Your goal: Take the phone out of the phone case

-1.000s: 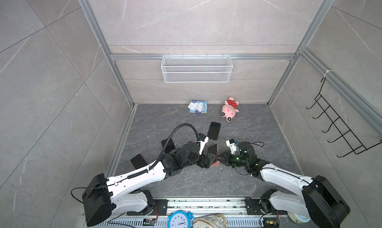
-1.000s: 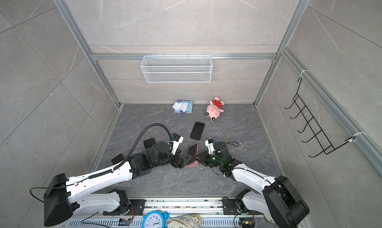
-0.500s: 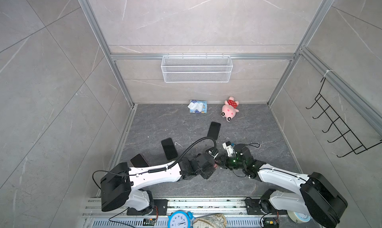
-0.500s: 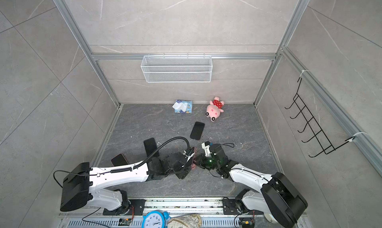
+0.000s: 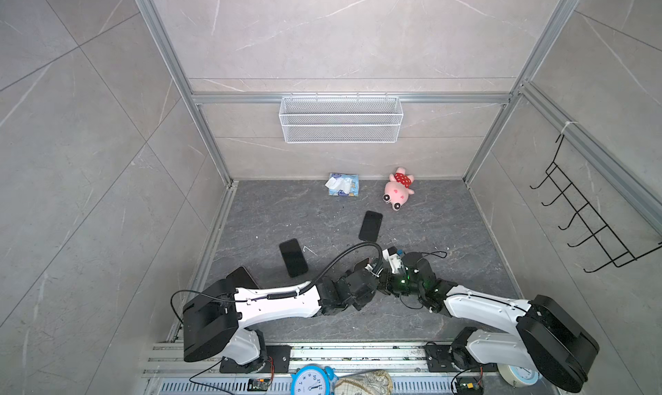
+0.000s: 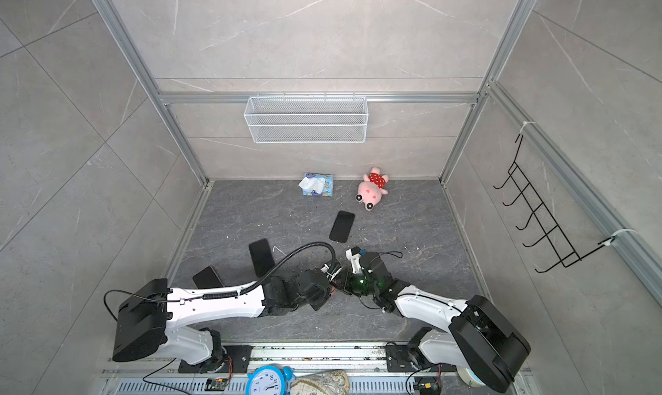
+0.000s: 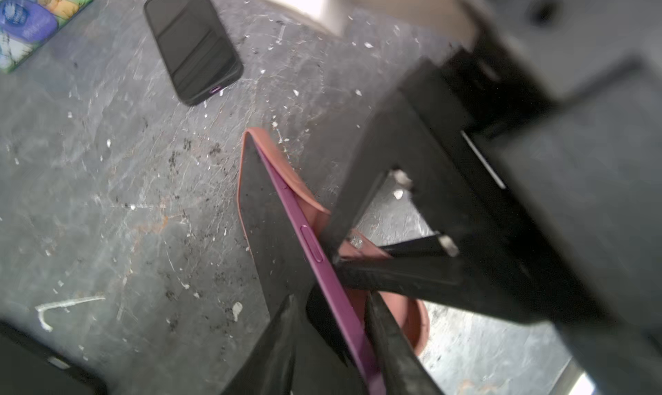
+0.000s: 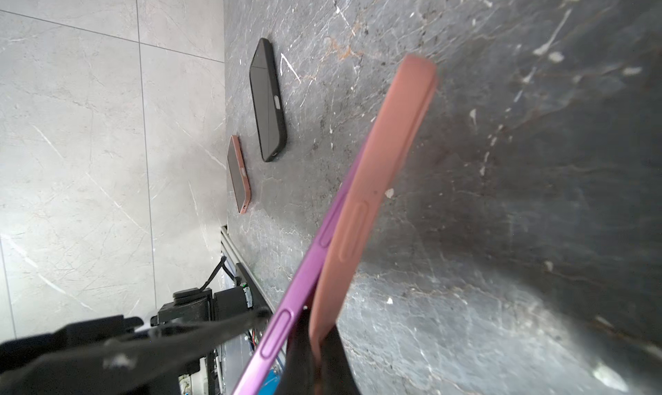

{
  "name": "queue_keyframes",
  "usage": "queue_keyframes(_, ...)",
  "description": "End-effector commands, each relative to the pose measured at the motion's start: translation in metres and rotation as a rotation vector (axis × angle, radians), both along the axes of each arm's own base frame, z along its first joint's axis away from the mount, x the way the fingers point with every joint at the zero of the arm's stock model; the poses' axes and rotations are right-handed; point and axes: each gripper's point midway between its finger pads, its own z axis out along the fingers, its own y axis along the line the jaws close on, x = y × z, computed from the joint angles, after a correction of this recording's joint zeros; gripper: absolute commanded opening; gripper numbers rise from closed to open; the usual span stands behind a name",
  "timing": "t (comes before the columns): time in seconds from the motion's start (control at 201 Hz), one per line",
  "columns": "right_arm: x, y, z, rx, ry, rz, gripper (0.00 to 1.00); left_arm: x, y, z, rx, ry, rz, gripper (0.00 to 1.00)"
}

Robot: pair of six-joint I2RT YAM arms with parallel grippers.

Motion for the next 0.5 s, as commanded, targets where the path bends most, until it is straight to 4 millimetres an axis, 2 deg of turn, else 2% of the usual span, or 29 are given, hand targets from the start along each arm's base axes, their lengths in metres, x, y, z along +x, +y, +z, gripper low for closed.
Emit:
queue_keyframes(0.0, -0.002, 0.006, 0.011, 0.054, -0.028, 0.017, 0.0, 0.002, -0.007, 0.001, -0.046, -0.031, 0.015, 0.21)
queue_keyframes(0.135, -0.005, 0.004, 0.011, 0.06, -0.024, 0.014, 0.0, -0.005, -0.01, 0.001, -0.071, -0.037, 0.007, 0.06)
queue_keyframes(0.279, -0.008, 0.0, 0.008, 0.049, -0.013, 0.012, 0.0, -0.007, -0.005, 0.012, -0.071, -0.089, 0.018, 0.0)
queue_keyframes(0.369, -0.012, -0.008, -0.003, -0.006, 0.009, -0.005, 0.0, -0.003, 0.011, 0.032, -0.016, -0.213, 0.067, 0.0)
queue_keyframes(0.493, -0.018, -0.026, -0.025, -0.131, 0.04, -0.032, 0.0, -0.008, 0.041, 0.064, 0.072, -0.359, 0.123, 0.0)
